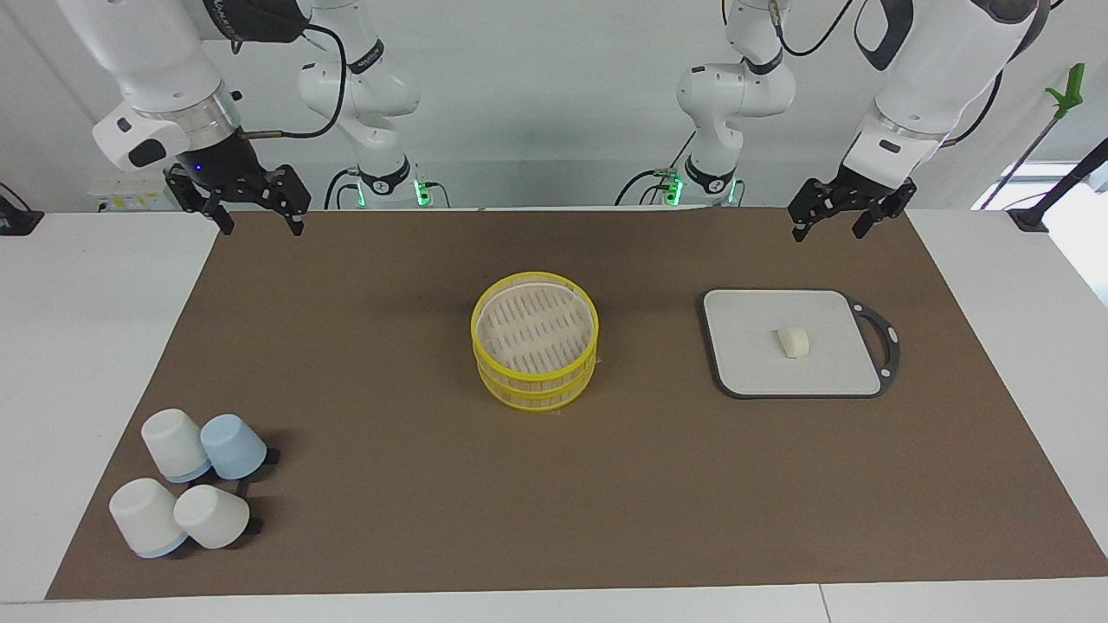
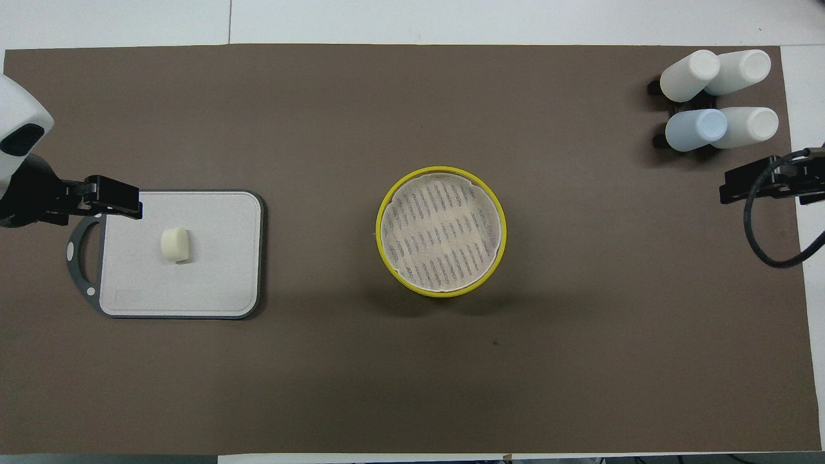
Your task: Place bun in steamer
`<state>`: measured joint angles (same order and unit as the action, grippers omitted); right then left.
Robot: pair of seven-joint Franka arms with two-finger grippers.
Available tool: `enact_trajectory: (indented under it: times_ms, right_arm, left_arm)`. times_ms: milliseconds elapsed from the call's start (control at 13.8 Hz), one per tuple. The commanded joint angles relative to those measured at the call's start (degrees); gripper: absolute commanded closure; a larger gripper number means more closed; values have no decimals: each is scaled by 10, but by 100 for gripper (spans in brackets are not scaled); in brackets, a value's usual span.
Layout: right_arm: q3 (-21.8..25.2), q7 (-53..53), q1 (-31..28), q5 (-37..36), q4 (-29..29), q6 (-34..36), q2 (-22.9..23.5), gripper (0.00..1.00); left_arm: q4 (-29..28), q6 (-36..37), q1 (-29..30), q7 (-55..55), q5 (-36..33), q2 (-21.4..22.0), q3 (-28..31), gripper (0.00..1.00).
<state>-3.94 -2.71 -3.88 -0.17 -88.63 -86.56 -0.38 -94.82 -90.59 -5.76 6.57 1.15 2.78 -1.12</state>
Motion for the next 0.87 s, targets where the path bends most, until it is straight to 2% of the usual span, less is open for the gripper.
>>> enact_trajectory:
  times_ms: [0, 289, 362, 507, 579, 796]
  right_arm:
    - [0, 11, -3, 13, -16, -9, -13, 0]
    - [-1, -4, 0, 12, -15, -2, -15, 0]
    - [-4, 9, 0, 13, -14, 9, -18, 0]
    - [-33, 10, 22, 19, -6, -5, -11, 0]
    - [-35, -14, 43, 23, 6, 2, 12, 0]
    - [-37, -218, 162, 16, 124, 14, 138, 0]
  left_arm:
    - [4, 8, -7, -9, 7, -2, 8, 0]
    - [-9, -1, -4, -9, 7, 3, 9, 0]
    - [-35, -20, -2, -12, 7, 14, 9, 0]
    - [-141, -99, 15, -43, 7, 58, 9, 0]
    - [-184, -131, 26, -53, 7, 74, 9, 0]
    - [-261, -215, 45, -69, 7, 70, 9, 0]
